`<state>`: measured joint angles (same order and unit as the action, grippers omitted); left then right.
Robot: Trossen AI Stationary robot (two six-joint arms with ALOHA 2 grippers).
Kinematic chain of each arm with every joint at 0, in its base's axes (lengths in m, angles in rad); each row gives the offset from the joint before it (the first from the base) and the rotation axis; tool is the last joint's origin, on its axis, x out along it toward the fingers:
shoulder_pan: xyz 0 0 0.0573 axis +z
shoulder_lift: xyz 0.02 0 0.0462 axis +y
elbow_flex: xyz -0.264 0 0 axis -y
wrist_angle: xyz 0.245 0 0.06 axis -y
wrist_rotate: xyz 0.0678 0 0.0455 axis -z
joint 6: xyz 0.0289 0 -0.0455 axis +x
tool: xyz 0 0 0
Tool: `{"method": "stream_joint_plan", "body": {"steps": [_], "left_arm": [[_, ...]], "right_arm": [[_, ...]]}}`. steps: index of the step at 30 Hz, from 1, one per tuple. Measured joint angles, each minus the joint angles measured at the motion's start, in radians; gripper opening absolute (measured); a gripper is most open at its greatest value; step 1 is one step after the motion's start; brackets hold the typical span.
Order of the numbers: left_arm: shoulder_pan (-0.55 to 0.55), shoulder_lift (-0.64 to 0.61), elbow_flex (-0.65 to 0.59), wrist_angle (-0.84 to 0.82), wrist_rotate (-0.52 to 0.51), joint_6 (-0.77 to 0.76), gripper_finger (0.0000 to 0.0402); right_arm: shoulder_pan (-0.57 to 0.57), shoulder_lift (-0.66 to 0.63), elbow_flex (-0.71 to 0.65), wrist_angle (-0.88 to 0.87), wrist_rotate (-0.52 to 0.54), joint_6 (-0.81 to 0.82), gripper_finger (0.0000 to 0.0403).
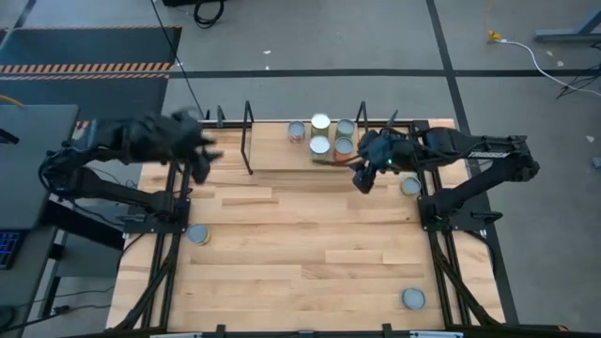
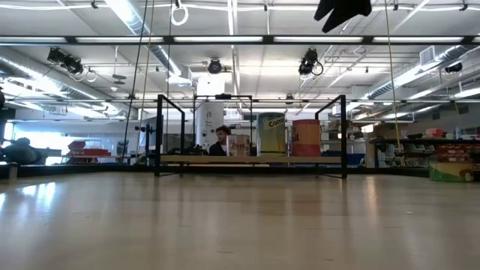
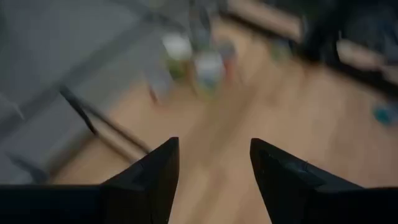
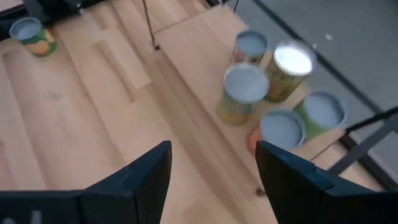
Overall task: Pick and place cans onto a shelf
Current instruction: Put the canned peaches on the shelf
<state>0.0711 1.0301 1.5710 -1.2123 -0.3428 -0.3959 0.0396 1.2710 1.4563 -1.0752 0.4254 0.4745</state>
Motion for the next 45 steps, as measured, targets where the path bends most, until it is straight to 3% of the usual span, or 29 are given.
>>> {"method": "stream_joint_plan", "body": {"steps": [5,8,13,19,24,39,45], "left_arm": [[-0.134,0.037,-0.044,-0.232,0.039,-0.265,0.0206],[-0.191,0.052,-0.133,-0.301,0.134,-0.433,0.0225],[-0.271,0.082,-0.340,-0.223,0.366,-0.654,0.0290],[-0.334,0.143,-0.587,-0.109,0.480,-0.820,0.0344],[-0.332,0.208,-0.700,-0.025,0.556,-0.802,0.0348],[-0.285,0.434,-0.758,-0.050,0.504,-0.660,0.0348],[-0.281,0.460,-0.830,0.010,0.551,-0.639,0.0348]], "right_arm": [[-0.063,0.001,0.000,0.073,-0.056,-0.130,0.0240],[-0.071,0.001,0.000,0.088,-0.060,-0.203,0.0240],[-0.068,0.001,0.000,0.085,-0.082,-0.264,0.0241],[-0.045,0.001,-0.020,0.061,-0.210,-0.293,0.0242],[-0.024,0.002,-0.053,0.040,-0.212,-0.293,0.0243],[-0.020,0.001,-0.075,0.042,-0.210,-0.181,0.0244],[-0.020,0.001,-0.075,0.042,-0.209,-0.152,0.0242]]}}
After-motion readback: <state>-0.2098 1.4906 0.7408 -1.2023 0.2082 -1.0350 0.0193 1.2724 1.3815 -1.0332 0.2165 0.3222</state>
